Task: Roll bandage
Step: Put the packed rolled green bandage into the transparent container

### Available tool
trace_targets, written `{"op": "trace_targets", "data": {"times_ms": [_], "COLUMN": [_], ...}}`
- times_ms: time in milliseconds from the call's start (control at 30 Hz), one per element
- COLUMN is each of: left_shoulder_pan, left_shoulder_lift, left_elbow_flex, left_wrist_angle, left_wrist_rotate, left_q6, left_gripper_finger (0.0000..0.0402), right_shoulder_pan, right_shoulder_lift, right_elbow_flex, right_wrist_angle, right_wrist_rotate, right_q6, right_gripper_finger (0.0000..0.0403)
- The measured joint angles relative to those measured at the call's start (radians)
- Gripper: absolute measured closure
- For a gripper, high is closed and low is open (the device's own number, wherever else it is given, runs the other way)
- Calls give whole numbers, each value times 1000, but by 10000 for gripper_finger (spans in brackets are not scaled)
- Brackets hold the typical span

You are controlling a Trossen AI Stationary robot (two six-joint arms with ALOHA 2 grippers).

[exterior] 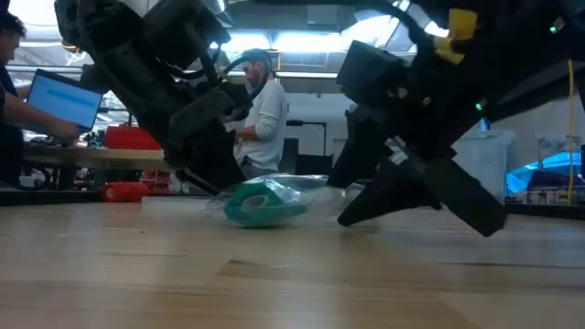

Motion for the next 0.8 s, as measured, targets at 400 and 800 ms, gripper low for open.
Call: {"op": "trace_targets", "data": {"times_ms": [400,800], "left_shoulder_pan": [0,-8], "left_shoulder_lift": [-5,-332], "left_elbow_flex": [0,2], "left_wrist_angle": [-13,-318], "left_wrist_rotate": [1,-106], "left_q6": [34,111], "left_gripper_finger": [302,302], "right_shoulder_pan": [25,-40], "right_shoulder_lift": [-5,-359], "right_elbow_flex": [4,76], "right_wrist_angle": [-15,-441], "right_wrist_rotate": [-30,17], "right_q6": [26,170], "right_gripper_finger": [386,390]}}
